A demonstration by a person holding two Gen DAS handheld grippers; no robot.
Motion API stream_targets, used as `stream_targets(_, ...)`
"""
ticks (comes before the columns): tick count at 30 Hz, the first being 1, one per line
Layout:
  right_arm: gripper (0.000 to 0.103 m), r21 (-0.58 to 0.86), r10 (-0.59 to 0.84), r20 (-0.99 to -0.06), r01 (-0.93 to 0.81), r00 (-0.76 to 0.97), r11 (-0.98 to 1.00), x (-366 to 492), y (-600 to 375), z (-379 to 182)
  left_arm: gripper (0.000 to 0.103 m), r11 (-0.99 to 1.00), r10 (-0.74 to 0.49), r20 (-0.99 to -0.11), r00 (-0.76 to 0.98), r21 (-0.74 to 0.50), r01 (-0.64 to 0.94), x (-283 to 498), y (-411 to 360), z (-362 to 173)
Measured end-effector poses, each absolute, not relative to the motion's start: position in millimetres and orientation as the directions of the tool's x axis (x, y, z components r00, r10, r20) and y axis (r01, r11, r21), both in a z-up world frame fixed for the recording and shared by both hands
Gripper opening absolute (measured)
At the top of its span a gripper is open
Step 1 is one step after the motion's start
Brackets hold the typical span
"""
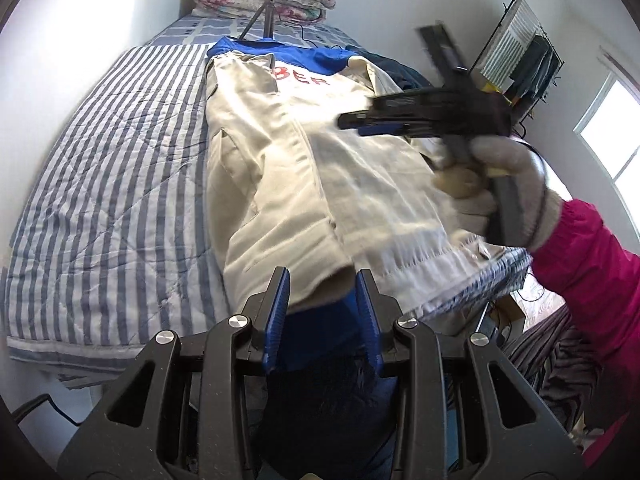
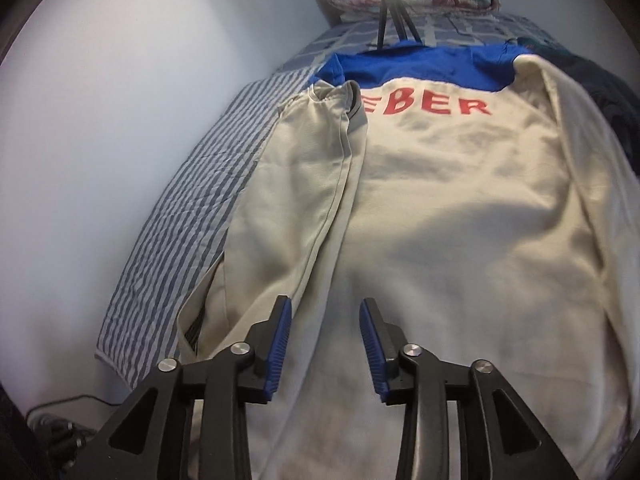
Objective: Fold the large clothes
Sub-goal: 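Open the right tool and release the folded side edge, then move the right tool to the blue cuff of the other sleeve and grasp it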
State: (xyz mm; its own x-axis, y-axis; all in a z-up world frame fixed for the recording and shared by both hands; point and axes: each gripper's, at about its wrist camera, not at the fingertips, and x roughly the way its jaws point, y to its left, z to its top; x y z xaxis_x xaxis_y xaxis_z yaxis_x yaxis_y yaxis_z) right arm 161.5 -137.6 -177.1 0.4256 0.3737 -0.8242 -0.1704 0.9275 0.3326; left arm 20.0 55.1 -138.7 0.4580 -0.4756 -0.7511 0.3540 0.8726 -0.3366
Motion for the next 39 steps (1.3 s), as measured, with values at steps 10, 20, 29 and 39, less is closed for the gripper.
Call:
stream_targets(10,0.043,0.334,0.436,-0.804,-0.298,0.405,0.894,106,-93,-166,0.034,0.892,-0.453,-0.754,0.475,-0.387,0.235,31,92,-143)
stream_targets(20,0.041,0.095,0.217,-0.927,-0.369,0.307,0.925,67,-59,-242,0.034,0.9,-0.43,-0.805,0.409,-0.414,0.133,49,99,-175)
stream_targets(29,0.074,0.487,0.524,-0.812,-0.196,0.256,0.851,60,-123,-229,0.062,0.773,-0.599,-0.746,0.29,-0.633,-0.032,71,106,-228)
stream_targets(39,0.025,0.604,0.632,-0.756,-0.192,0.17,0.774,55,-122,-249,0.019,0.826,-0.543,-0.782,0.306,-0.563,0.026,68,75,-226)
